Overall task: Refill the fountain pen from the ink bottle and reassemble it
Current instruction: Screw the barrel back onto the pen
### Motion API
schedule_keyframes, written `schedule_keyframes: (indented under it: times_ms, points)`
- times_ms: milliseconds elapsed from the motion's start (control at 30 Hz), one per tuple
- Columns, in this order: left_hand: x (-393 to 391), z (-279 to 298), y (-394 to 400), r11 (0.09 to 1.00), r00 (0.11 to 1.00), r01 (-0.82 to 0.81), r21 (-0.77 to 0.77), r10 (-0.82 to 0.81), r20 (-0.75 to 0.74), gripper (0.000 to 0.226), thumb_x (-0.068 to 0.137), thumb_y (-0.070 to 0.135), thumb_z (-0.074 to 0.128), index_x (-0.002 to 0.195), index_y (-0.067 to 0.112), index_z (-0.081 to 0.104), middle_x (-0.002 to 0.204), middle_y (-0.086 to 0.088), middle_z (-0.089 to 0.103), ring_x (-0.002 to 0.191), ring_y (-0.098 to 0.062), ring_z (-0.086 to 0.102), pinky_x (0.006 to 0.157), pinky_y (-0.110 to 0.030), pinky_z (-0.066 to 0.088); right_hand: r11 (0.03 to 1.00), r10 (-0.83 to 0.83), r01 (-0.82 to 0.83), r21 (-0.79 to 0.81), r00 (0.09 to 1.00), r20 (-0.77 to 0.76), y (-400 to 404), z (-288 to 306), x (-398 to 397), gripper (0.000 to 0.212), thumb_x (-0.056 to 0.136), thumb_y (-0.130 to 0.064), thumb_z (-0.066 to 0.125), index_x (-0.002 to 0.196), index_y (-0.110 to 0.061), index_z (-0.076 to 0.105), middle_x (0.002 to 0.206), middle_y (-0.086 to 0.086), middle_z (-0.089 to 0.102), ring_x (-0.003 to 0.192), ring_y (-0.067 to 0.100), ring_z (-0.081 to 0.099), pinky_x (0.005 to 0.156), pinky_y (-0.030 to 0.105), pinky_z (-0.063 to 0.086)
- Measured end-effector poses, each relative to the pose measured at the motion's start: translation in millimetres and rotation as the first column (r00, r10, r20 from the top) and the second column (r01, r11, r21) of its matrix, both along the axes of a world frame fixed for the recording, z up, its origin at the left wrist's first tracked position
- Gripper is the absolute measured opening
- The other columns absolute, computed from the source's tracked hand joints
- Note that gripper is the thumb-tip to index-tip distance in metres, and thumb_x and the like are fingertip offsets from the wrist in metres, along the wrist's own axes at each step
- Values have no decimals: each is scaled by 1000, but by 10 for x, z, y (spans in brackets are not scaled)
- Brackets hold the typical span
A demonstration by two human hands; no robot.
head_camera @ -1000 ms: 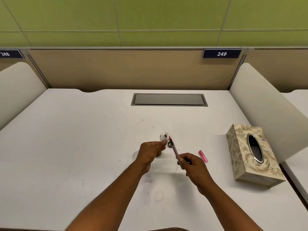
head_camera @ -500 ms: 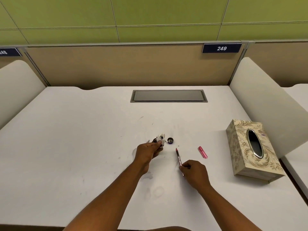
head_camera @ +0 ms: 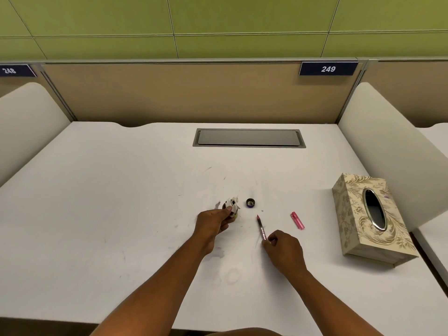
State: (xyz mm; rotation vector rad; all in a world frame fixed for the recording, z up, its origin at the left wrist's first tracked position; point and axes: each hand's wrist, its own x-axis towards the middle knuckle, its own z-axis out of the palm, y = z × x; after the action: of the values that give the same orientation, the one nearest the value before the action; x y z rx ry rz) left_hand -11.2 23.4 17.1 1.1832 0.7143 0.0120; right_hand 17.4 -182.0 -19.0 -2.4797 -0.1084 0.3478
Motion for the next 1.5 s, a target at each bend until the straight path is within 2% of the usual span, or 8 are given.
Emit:
schedule_keyframes:
  times_ms: [100,267,433,667,800,967,1200,1500]
  points:
    - [-6,1,-16,1000,1000,3,-5,-3,-12,14,91,20,70,93,7,74,105,-12,77,100,-23,74,90,-32,53,1000,2,-2,8,1000,5,3,-8,17,18,88,-32,63,101,-20,66,83,-4,71,83,16,66,76,31,51]
    - [-19,-17,-15,1000,1000,21,-13,-21,-20,15,91,21,69,95,7,75,104,-10,77,96,-22,74,80,-26,52,1000,24,-25,19,998,61,49,18,69,22,89,-32,61,108,-21,65,75,-6,70,82,13,65,72,29,48]
    - [-26,-21,-31,999,999,26,-24,-27,-34,15,92,20,69,97,6,74,95,-6,77,91,-20,74,76,-25,52,998,65,-65,-8,994,93,161,70,132,26,90,-36,60,111,-22,64,90,-4,69,88,15,64,73,28,45]
    - [-25,-38,-3,999,998,35,-25,-36,-44,20,91,21,70,102,5,74,98,-7,78,91,-19,74,76,-25,53,996,81,-79,-47,996,33,235,30,150,24,85,-36,62,105,-23,63,93,-5,70,84,17,67,76,31,52]
    - [-20,-36,30,999,998,36,-27,-37,-44,25,92,22,69,107,3,73,104,-10,77,93,-19,74,73,-23,53,995,73,-72,-62,997,2,241,5,166,21,83,-37,61,100,-25,62,86,-5,70,75,19,69,76,34,55]
    - [-4,-42,49,999,998,32,-26,-33,-45,19,91,21,70,101,6,74,105,-11,77,92,-19,74,73,-24,53,998,42,-44,-34,998,-40,217,-34,170,14,81,-36,62,91,-26,63,82,-7,69,69,19,69,74,35,57]
    - [49,-21,29,999,998,24,-25,-25,-50,15,92,20,69,98,7,73,106,-13,77,98,-23,73,79,-27,53,998,47,-48,-36,998,-33,215,-31,188,17,81,-37,64,92,-25,63,80,-6,69,74,17,67,73,32,53]
    - [77,-7,-7,999,998,36,-35,-38,-41,17,92,20,68,99,6,73,108,-13,76,94,-21,73,78,-25,52,999,37,-38,-17,998,-48,208,-22,195,20,82,-38,64,94,-23,61,75,-5,70,69,15,68,72,31,53]
